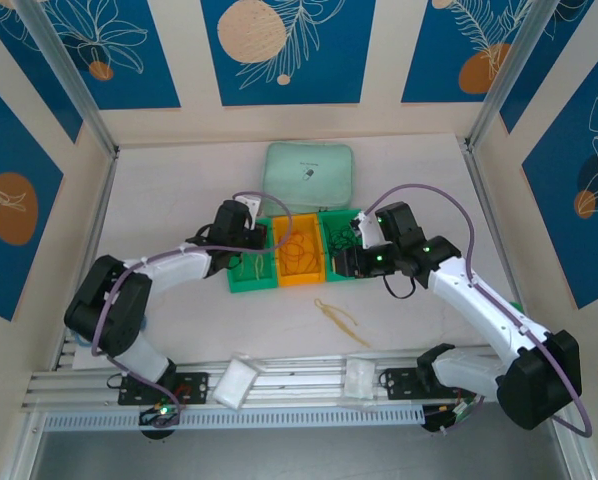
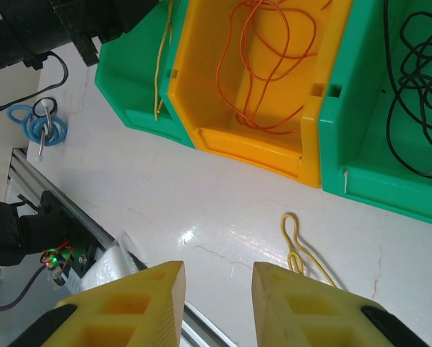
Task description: Untangle the cables
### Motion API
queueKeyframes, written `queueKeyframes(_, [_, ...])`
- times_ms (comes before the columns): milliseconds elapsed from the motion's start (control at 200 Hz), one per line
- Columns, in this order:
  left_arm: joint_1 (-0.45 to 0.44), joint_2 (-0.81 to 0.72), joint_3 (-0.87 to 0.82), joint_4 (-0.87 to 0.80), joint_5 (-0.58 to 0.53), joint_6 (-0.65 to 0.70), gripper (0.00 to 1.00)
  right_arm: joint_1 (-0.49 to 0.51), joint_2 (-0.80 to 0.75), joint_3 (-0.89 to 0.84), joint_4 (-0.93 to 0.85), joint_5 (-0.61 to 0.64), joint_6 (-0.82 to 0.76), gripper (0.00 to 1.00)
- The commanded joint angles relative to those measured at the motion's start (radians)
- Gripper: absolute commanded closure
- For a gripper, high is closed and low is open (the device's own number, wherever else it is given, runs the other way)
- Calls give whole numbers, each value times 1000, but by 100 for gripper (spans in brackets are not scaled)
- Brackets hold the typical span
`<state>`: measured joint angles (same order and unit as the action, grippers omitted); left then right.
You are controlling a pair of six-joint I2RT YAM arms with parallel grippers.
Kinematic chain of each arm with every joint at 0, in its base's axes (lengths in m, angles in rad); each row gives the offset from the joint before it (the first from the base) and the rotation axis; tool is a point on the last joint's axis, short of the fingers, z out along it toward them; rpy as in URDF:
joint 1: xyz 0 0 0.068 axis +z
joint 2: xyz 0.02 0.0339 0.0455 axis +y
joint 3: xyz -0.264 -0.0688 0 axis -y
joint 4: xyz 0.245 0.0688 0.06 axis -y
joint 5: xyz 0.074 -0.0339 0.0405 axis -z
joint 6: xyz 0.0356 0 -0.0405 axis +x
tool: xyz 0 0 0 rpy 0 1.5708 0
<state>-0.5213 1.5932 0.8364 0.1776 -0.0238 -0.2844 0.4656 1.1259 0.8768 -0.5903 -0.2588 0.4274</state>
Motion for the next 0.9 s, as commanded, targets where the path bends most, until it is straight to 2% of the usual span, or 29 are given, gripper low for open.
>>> queueKeyframes(0, [10, 26, -7, 35, 36, -30, 94, 4, 10, 31, -10, -2, -19, 69])
queueKeyframes(465, [10, -12, 6, -23, 39, -17, 81, 2, -4, 27, -57, 12, -37, 69])
queueKeyframes(700, [10, -123, -5, -55, 53, -7, 82, 2, -6, 28, -108, 27, -56, 68])
queueKeyframes(895, [7, -264, 21, -193, 130, 17, 84, 23, -2, 18, -169, 66, -71, 68])
